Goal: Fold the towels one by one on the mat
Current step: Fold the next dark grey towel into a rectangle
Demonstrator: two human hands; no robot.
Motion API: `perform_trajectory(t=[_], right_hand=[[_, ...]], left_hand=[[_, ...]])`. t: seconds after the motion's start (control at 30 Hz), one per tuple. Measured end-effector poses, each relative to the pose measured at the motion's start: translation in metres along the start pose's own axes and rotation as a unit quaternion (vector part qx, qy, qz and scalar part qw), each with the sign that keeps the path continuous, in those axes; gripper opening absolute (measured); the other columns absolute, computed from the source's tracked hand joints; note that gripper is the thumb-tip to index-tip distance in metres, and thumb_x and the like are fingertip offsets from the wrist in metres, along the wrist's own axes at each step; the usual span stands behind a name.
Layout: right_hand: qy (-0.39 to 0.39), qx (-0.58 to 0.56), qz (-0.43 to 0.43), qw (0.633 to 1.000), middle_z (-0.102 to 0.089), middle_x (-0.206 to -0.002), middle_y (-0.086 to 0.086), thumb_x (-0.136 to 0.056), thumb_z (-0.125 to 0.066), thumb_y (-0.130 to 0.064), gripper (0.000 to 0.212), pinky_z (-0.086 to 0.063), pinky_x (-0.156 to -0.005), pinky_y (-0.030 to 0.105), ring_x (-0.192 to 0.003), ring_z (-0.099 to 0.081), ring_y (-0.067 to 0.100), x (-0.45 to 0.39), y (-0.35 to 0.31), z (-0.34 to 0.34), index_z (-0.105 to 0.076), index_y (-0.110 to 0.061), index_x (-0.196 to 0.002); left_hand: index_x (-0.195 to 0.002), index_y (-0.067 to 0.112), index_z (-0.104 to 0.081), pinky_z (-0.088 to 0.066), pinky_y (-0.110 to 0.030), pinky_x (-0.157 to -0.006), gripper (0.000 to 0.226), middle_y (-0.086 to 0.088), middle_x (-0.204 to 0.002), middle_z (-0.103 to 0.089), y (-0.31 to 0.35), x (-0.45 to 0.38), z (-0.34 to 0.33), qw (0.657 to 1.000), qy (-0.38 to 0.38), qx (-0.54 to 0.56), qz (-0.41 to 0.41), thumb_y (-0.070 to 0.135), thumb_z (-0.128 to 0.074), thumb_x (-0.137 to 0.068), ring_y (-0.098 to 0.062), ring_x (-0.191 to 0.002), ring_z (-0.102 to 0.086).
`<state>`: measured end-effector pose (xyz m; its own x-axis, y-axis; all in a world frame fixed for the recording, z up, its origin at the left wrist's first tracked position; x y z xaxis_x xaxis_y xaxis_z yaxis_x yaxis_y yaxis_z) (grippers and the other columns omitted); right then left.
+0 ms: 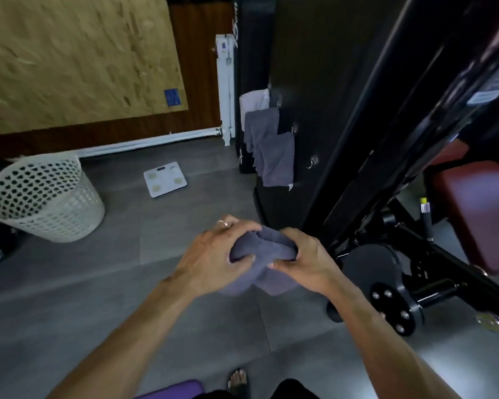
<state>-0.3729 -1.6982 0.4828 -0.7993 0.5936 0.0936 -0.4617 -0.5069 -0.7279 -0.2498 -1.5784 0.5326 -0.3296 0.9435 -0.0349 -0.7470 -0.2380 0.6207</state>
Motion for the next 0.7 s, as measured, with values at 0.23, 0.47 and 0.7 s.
perform_trajectory(t=[0.23,0.47,0.7], right_hand=[[0.111,-0.161,-0.017,0.980,-0.058,-0.112,-0.016,-0.077,-0.063,-0.022,0.038,-0.047,-0.085,0.020,-0.103,-0.059,0.001,-0.051,0.043,0.026,-0.061,-0.041,-0.109],[0.192,-0.313,-0.127,0.921,-0.068,-0.082,-0.004,-0.092,-0.064,-0.014,0.005,-0.050,-0.068,0.025,-0.076,-0.063,0.009,-0.111,0.111,0.051,-0.066,-0.017,-0.092],[0.295,-0.375,-0.237,0.846,-0.071,-0.083,-0.003,-0.094,-0.061,-0.014,0.012,-0.052,-0.073,0.026,-0.079,-0.064,0.010,-0.152,0.161,0.041,-0.068,-0.023,-0.092]], left_hand=[[-0.099,0.035,-0.055,-0.047,-0.033,-0.082,0.037,0.013,-0.098,-0.064,-0.008,-0.133,-0.042,0.998,-0.058,0.013,0.015,0.046,-0.065,-0.065,-0.012,-0.094,-0.058],[-0.089,0.025,-0.060,-0.049,-0.025,-0.058,0.027,0.009,-0.076,-0.065,-0.017,-0.233,-0.087,0.927,-0.236,0.262,0.125,0.039,-0.073,-0.068,-0.007,-0.070,-0.061],[-0.118,0.016,-0.055,-0.057,-0.030,-0.065,0.022,-0.003,-0.103,-0.064,-0.043,-0.316,-0.125,0.853,-0.400,0.284,0.177,0.007,-0.048,-0.098,-0.015,-0.084,-0.066]])
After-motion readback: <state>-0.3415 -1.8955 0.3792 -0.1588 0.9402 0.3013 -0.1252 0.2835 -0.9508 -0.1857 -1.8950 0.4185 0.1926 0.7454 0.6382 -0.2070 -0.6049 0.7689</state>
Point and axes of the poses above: each hand's wrist, its own x-axis away from the middle knuckle, its own z-axis out of the back of the hand, y = z × x, the point moved 8 cm from there along -x, towards the middle knuckle
